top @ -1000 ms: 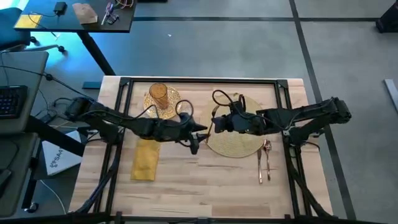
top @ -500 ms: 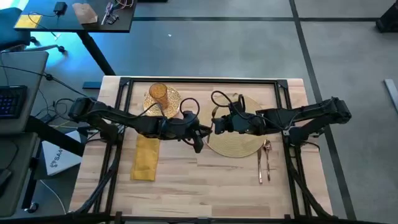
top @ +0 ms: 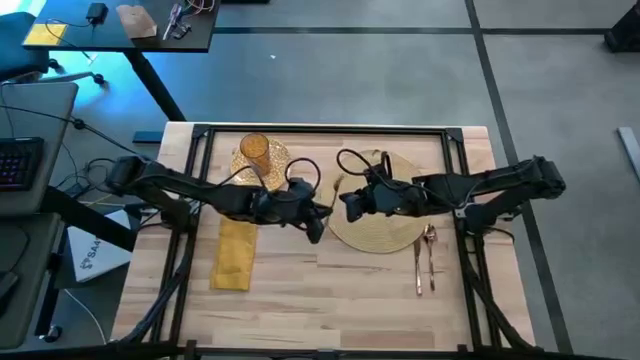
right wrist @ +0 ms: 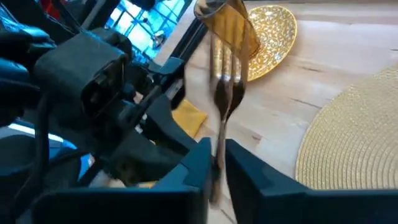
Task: Set table place
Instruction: Put the bronze fork on the yellow table napkin
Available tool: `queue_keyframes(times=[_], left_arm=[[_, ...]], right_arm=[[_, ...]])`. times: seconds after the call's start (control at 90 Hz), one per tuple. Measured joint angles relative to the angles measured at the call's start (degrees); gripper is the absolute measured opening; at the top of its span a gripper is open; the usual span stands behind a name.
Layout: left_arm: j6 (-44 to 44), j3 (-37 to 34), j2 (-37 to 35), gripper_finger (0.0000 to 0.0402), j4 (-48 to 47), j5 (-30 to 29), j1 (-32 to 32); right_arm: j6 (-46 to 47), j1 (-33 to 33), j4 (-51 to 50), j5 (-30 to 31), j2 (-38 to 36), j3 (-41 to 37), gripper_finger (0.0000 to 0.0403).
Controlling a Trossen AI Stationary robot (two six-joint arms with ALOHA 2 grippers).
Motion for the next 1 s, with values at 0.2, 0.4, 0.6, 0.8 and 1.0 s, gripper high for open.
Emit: queue_keyframes(times=[0.2,0.4,0.6,0.8,1.0], left_arm=[[-10.8,-1.1,-8.0,0.0000,-20.5,7.1,-3.9],[-31.2,-14.6,-21.0,0.0000,-31.1,10.9,-15.1],[-52.0,-28.9,-33.2,0.0000,-31.5,5.1,-27.1],[-63.2,-35.6,-37.6,0.0000,-31.7,-3.0,-33.6],[-64.4,-37.1,-36.5,0.0000,-32.7,-1.0,-37.3]], right_arm=[[-2.8,0.0,-0.3,-0.9,-1.6,0.0,0.0151],[-4.3,-0.3,-0.5,-1.4,-1.5,0.0,0.0194],[-4.4,-0.7,-0.8,-1.4,-1.4,0.0,0.0197],[-3.0,-1.0,-0.8,-1.4,-1.4,0.0,0.0197],[-1.4,-1.0,-0.8,-1.4,-1.4,0.0,0.0197]])
